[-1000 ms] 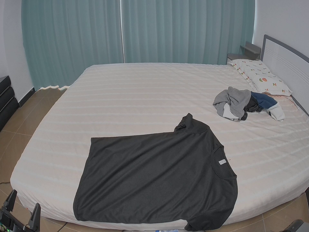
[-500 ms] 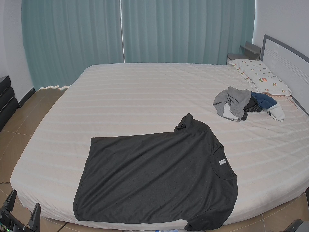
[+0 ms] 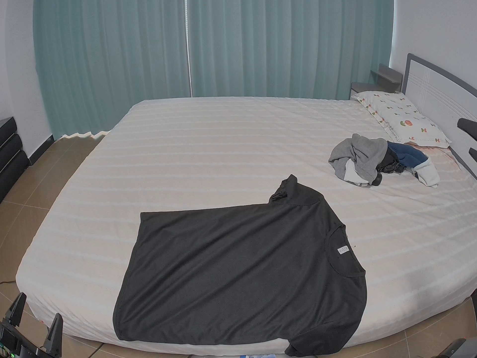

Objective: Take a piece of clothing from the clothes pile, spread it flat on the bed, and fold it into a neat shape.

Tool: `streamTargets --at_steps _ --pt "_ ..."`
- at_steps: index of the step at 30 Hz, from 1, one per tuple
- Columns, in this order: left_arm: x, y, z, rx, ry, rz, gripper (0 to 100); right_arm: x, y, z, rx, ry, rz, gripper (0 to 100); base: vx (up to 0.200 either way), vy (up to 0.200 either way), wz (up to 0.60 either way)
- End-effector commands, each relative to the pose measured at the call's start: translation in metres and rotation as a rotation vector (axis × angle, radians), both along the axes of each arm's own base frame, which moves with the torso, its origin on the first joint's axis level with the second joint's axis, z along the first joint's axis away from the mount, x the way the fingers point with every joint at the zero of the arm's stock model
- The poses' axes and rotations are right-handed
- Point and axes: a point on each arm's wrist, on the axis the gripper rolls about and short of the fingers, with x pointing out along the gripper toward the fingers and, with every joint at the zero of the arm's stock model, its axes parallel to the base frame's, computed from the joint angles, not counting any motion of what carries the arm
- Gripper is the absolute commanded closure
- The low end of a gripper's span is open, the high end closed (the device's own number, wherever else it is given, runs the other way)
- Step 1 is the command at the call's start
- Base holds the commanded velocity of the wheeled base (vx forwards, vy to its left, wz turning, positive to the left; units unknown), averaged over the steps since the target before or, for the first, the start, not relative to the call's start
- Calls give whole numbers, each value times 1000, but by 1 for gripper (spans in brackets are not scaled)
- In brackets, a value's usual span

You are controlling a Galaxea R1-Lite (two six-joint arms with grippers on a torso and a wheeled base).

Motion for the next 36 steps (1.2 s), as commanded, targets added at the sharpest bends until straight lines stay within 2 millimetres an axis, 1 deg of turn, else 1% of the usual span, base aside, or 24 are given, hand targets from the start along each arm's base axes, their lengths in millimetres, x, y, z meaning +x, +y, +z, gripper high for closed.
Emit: streamTargets --at_steps 1,2,3,4,5,6,8,13,23,26,29,31,33,34,36 --pt "0 0 -5 -1 5 1 0 61 -16 -9 -92 191 -39 0 0 0 0" --pt "0 0 -5 -1 5 -1 0 73 -15 -27 -74 260 -36 0 0 0 0" --pt "0 0 -5 -1 5 1 0 75 -15 -30 -74 270 -34 0 0 0 0" --pt "0 0 -5 -1 5 1 0 81 -15 -38 -70 293 -33 0 0 0 0" --pt "0 0 -5 -1 5 1 0 83 -15 -41 -69 301 -33 0 0 0 0" --pt "0 0 -5 -1 5 -1 0 92 -16 -54 -74 332 -33 0 0 0 0" --pt "0 0 -5 -1 5 1 0 97 -16 -65 -79 339 -32 0 0 0 0" --pt "0 0 -5 -1 5 1 0 103 -15 -67 -66 275 -35 0 0 0 0" --pt "0 0 -5 -1 5 1 0 98 -16 -64 -65 257 -32 0 0 0 0" --pt "0 0 -5 -1 5 1 0 103 -14 -69 -65 281 -19 0 0 0 0" --pt "0 0 -5 -1 5 1 0 121 -11 -82 -65 337 7 0 0 0 0" --pt "0 0 -5 -1 5 1 0 129 -9 -90 -66 369 19 0 0 0 0" --pt "0 0 -5 -1 5 1 0 129 -9 -90 -66 369 19 0 0 0 0" --pt "0 0 -5 -1 5 -1 0 136 0 -97 -70 361 56 0 0 0 0" --pt "0 0 -5 -1 5 -1 0 138 4 -96 -74 338 66 0 0 0 0"
